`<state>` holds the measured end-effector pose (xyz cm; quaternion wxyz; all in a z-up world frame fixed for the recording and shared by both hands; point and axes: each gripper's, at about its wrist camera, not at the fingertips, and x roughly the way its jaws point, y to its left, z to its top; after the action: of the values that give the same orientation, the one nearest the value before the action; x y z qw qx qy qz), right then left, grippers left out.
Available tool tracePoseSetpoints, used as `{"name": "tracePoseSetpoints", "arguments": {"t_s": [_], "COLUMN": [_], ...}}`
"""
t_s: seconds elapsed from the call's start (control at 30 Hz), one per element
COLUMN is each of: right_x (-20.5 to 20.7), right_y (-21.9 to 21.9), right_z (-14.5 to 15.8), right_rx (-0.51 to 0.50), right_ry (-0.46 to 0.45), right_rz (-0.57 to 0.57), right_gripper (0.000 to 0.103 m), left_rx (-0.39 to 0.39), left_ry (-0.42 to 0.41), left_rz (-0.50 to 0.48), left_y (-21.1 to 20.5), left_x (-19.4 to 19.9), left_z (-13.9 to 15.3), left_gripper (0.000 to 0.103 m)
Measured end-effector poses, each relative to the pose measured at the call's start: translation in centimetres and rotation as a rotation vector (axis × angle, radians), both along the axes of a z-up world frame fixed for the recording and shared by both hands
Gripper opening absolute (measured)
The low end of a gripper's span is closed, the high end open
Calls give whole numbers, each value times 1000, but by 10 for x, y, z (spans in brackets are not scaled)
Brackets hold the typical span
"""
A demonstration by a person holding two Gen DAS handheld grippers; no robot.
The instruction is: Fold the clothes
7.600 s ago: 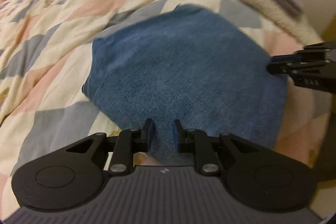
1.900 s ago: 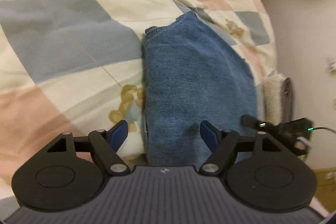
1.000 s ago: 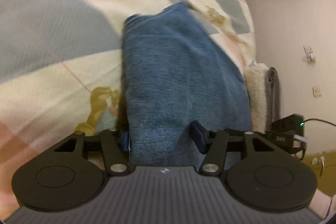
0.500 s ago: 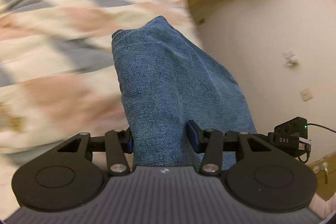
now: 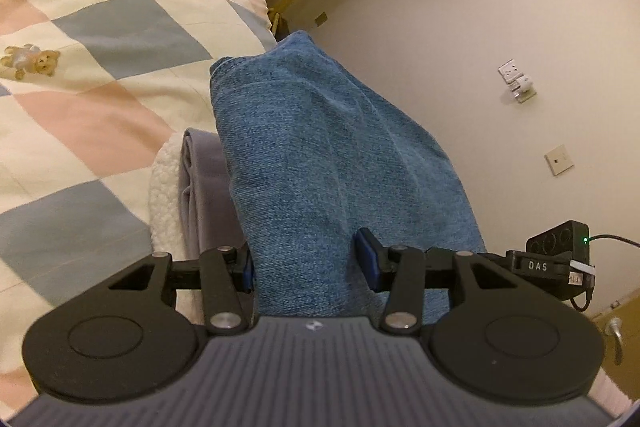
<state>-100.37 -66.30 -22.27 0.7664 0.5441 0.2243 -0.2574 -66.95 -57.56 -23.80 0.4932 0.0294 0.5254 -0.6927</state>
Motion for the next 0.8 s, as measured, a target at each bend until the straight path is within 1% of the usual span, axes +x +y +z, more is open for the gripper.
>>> {"name": "tracePoseSetpoints", "arguments": {"t_s": [0.07, 0.13, 0.17, 0.23, 0.27, 0.37, 0.4, 0.47, 0.53, 0.57, 0.67, 0.7, 0.77, 0.8], "right_x": [-21, -20, -19, -28, -28, -28, -28, -34, -41, -43, -45, -44, -39, -36], "right_y": [-13, -21, -25, -24, -23, -15, -13, -8, -3, -1, 3, 6, 9, 11], "right_z": [-3, -13, -19, -34, -41, -45, -46, -37, -26, -23, -14, -13, -11, -13], "right_rx": [-9, -13, -15, -15, -17, -48, -59, -87, -121, -138, -166, -175, -199, -215], "right_ry": [12, 31, 41, 95, 132, 159, 167, 163, 165, 169, 181, 182, 198, 211], "right_rz": [-11, -10, -9, -18, -27, -63, -75, -120, -160, -168, -187, -188, -184, -177], "right_gripper": [44, 45, 48, 61, 71, 80, 80, 81, 83, 82, 73, 61, 56, 52], "left_rx": [6, 14, 28, 40, 30, 6, 1, -18, -44, -63, -126, -149, -182, -176], "left_ry": [-9, -29, -42, -61, -79, -138, -168, -244, -329, -340, -339, -348, -386, -417], "left_rz": [4, 0, 2, 4, -4, -24, -26, -16, 3, 9, -11, -31, -77, -102], "left_y": [-2, -7, -10, -11, -10, -6, -4, 3, 11, 12, 15, 15, 13, 11], "left_x": [-3, -7, -9, -8, -9, -9, -7, -4, -1, -1, -8, -13, -27, -34], "left_z": [-5, -18, -26, -38, -36, -27, -22, -9, 5, 13, 30, 33, 29, 24], "left_gripper": [43, 43, 44, 46, 46, 47, 47, 47, 41, 38, 29, 29, 29, 28]}}
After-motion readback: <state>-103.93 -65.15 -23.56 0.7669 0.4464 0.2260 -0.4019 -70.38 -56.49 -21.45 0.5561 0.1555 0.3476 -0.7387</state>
